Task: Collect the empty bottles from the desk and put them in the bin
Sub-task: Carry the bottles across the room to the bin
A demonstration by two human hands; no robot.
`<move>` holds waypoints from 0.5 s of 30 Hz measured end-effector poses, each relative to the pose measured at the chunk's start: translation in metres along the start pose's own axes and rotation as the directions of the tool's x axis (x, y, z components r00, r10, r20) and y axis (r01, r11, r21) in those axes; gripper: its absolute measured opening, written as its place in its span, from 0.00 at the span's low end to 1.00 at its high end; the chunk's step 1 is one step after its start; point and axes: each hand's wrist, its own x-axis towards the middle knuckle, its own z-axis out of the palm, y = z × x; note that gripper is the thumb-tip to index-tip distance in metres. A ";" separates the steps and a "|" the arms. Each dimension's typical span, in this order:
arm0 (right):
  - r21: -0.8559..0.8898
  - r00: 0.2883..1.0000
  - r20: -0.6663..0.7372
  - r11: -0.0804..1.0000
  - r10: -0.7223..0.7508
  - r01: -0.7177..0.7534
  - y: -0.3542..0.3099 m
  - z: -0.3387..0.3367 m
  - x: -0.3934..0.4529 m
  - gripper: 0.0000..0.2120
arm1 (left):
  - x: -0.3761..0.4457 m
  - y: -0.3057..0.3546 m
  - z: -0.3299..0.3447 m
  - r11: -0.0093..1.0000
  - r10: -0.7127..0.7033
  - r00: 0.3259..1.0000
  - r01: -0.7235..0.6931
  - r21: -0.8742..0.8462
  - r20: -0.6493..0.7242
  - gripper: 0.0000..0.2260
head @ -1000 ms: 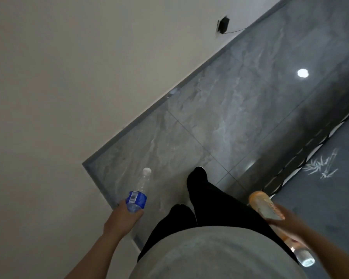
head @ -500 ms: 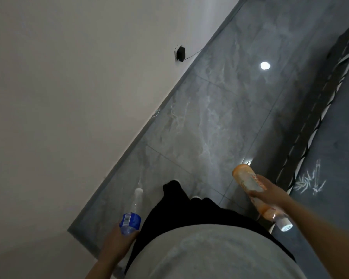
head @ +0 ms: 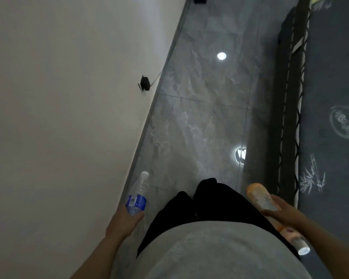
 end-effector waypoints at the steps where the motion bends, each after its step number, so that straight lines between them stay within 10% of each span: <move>1: 0.029 1.000 -0.006 0.999 0.015 -0.014 0.000 -0.002 0.001 0.37 | 0.011 0.017 -0.007 1.000 0.014 1.000 -0.014 0.007 -0.002 0.14; 15: 0.161 0.995 -0.092 0.987 0.028 -0.013 -0.083 -0.148 0.095 0.35 | 0.130 0.209 -0.030 0.983 0.089 0.995 -0.095 0.155 0.042 0.23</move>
